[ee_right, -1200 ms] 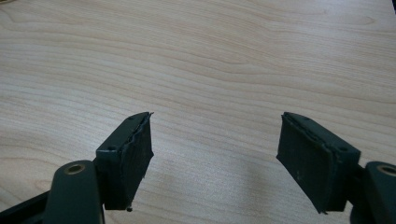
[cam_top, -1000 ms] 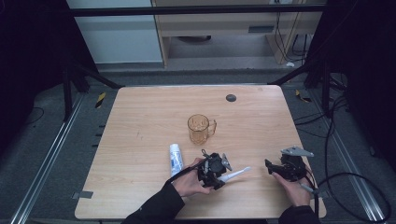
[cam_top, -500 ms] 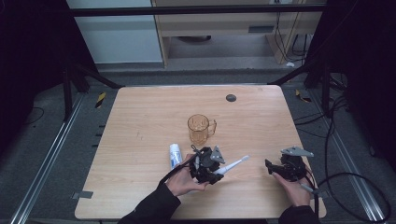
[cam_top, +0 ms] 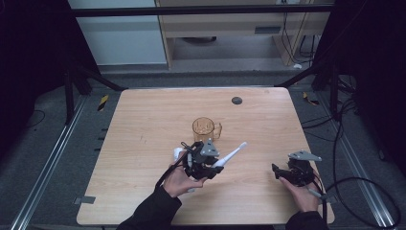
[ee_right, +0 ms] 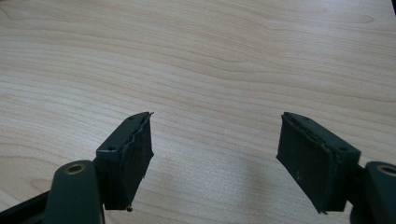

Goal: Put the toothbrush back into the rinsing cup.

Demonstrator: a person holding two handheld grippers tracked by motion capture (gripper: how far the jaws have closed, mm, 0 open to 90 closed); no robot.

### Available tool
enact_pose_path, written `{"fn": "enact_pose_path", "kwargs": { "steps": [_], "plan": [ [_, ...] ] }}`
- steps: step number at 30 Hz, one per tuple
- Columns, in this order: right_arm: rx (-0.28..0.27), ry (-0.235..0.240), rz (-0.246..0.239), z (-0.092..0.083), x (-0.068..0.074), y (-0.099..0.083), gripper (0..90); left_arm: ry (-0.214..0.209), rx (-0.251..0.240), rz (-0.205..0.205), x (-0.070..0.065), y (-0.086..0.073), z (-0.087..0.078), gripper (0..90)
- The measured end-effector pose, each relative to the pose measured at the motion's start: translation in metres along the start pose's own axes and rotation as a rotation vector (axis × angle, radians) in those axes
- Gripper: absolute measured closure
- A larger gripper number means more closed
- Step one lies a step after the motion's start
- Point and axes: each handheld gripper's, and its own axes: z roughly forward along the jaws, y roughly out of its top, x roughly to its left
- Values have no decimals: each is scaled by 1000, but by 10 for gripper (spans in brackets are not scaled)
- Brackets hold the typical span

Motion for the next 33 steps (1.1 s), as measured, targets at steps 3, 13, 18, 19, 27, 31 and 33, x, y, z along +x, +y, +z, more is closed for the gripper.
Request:
{"fn": "enact_pose_path", "kwargs": {
  "steps": [3, 13, 18, 19, 27, 31, 33],
  "plan": [
    [0, -2, -2, 0, 0, 0, 261, 21, -23, -16, 4, -1, -6, 667],
    [0, -2, -2, 0, 0, -1, 261, 112, -100, -74, 21, -4, -26, 667],
    [-4, -2, -7, 1, 1, 0, 260, 180, -153, -109, 29, -3, -35, 667],
    [-4, 0, -7, 1, 1, -1, 260, 187, -159, -112, 30, -3, -36, 667],
    [-8, -4, -10, 3, 1, -1, 257, 290, -262, -170, 48, 0, -43, 667],
    [-10, -3, -8, 3, 2, -1, 257, 324, -300, -190, 55, 3, -46, 667],
    [-10, -2, -8, 3, 2, -1, 257, 339, -318, -195, 58, 5, -48, 667]
  ]
}}
